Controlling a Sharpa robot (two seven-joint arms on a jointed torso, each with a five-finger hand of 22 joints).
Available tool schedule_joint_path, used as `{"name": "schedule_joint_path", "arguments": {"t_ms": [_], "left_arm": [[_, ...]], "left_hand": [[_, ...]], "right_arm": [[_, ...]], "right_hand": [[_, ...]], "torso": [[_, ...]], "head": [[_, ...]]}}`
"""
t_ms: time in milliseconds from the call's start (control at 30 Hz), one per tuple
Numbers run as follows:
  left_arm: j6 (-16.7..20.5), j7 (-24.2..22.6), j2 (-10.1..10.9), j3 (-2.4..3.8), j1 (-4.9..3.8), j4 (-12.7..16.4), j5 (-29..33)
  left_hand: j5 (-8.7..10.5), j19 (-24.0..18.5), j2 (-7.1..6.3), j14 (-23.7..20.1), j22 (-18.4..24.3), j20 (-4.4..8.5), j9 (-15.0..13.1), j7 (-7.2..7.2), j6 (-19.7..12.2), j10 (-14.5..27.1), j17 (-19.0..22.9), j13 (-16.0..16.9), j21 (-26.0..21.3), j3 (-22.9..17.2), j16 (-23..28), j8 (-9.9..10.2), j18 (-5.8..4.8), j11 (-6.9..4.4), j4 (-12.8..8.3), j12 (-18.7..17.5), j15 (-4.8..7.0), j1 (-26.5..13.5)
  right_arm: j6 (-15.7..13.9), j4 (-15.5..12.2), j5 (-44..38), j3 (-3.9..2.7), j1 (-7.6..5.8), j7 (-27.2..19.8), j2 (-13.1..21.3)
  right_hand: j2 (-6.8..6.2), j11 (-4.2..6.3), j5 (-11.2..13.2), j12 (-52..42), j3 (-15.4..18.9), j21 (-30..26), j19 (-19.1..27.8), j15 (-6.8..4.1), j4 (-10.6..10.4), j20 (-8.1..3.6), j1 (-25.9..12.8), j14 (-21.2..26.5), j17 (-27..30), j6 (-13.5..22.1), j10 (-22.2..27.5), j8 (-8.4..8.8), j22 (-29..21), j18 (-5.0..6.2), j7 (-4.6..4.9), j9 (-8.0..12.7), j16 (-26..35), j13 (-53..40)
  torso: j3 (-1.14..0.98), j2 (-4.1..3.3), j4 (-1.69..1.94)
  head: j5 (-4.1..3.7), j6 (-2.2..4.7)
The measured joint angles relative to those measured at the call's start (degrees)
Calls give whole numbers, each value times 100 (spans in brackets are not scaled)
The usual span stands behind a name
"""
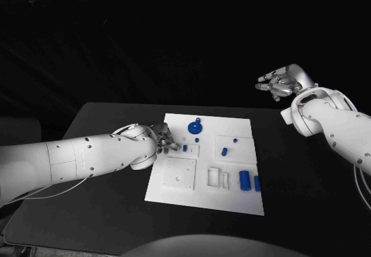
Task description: Assemble the parts on the task board
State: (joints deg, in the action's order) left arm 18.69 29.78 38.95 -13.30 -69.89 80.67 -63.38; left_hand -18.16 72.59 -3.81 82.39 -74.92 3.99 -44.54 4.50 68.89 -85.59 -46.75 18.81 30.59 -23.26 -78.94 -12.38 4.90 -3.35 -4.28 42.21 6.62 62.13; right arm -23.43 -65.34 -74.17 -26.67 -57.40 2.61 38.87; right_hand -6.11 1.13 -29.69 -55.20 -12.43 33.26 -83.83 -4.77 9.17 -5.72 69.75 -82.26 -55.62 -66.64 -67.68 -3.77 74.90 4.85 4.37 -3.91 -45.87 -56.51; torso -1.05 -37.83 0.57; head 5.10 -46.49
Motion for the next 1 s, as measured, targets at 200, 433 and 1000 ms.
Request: {"name": "schedule_joint_path", "arguments": {"t_ms": [200, 433, 1000], "left_arm": [[-23, -5, -3, -2, 4, 4, 2], [-30, -8, -4, -1, 4, 1, 4], [-137, -16, 5, -11, -27, -16, -84]], "left_hand": [[25, 0, 0, -3, 0, 0, -5, -20, 20, 0, 25, 0, 0, 5, 0, -11, 0, 0, 38, 0, 3, 0], [-65, 0, 26, -21, 1, 0, -16, -21, 21, 0, 69, -26, 0, -153, 0, -21, 0, 0, -169, 0, 20, 27], [-36, 0, 33, -21, 2, 0, -14, -26, 26, 0, 103, -64, 0, -143, 0, -22, 90, 0, -191, 0, 20, 33]], "right_arm": [[1, 1, 0, 0, 1, 0, 0], [1, 1, 0, 0, 2, 0, 1], [1, 2, 2, 0, 5, 0, 2]], "right_hand": [[0, 0, 0, 0, 0, 0, 0, 0, 0, 0, 0, 0, 0, 0, 0, 0, 0, -1, 0, 0, 0, 6], [0, 0, 0, 0, 0, 0, 0, 0, 0, 0, 0, 0, 0, 0, 0, 0, 0, 0, 0, 0, 0, 5], [0, 0, 0, 0, 0, 0, 0, 0, 0, 0, 0, 0, 0, 0, 0, 0, 0, 0, 0, 0, 0, 5]], "torso": [[0, 0, 1], [-1, 1, 0], [0, 0, 0]], "head": [[0, 0], [3, 4], [9, 9]]}}
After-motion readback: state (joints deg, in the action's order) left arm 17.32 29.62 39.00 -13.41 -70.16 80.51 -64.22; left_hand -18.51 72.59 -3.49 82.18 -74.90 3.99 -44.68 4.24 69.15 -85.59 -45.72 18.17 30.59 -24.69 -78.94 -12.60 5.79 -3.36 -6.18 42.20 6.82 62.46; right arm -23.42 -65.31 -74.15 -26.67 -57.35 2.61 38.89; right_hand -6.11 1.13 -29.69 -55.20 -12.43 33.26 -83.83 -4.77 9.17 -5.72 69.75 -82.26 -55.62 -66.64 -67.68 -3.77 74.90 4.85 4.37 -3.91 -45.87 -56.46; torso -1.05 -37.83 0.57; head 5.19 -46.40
